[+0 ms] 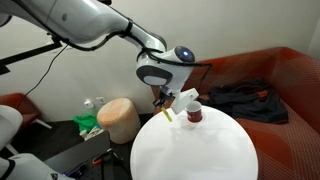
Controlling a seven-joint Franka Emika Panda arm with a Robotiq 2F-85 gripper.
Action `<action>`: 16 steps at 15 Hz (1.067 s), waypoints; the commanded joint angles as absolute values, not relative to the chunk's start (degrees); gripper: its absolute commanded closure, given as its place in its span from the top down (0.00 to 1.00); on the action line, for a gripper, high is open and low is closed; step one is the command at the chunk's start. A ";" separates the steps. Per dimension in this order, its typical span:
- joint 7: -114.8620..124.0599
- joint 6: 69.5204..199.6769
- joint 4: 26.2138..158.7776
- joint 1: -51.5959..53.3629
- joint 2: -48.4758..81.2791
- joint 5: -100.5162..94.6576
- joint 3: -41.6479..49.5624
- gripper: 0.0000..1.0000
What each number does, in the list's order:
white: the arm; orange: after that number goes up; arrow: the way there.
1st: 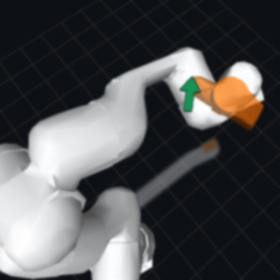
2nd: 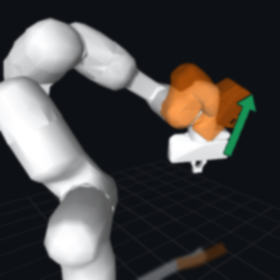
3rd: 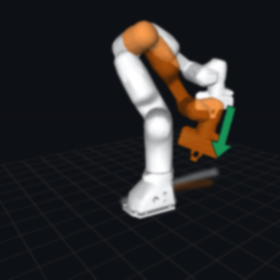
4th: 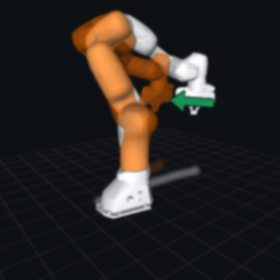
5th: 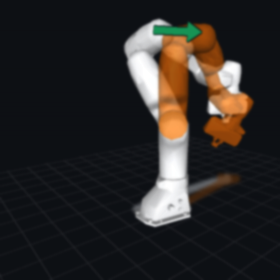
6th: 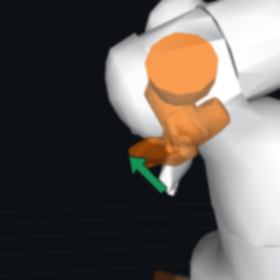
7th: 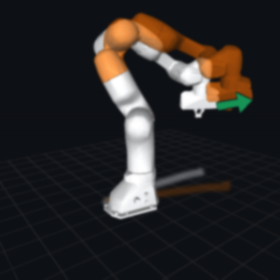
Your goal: Put the yellow sharpie on the table
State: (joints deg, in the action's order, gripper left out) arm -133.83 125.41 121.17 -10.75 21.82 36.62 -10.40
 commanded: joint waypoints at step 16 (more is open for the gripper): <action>-127.24 165.71 135.11 -5.11 24.95 36.11 -10.84 0.05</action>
State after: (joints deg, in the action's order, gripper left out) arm -131.14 160.36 134.93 -5.38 22.96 38.15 -10.22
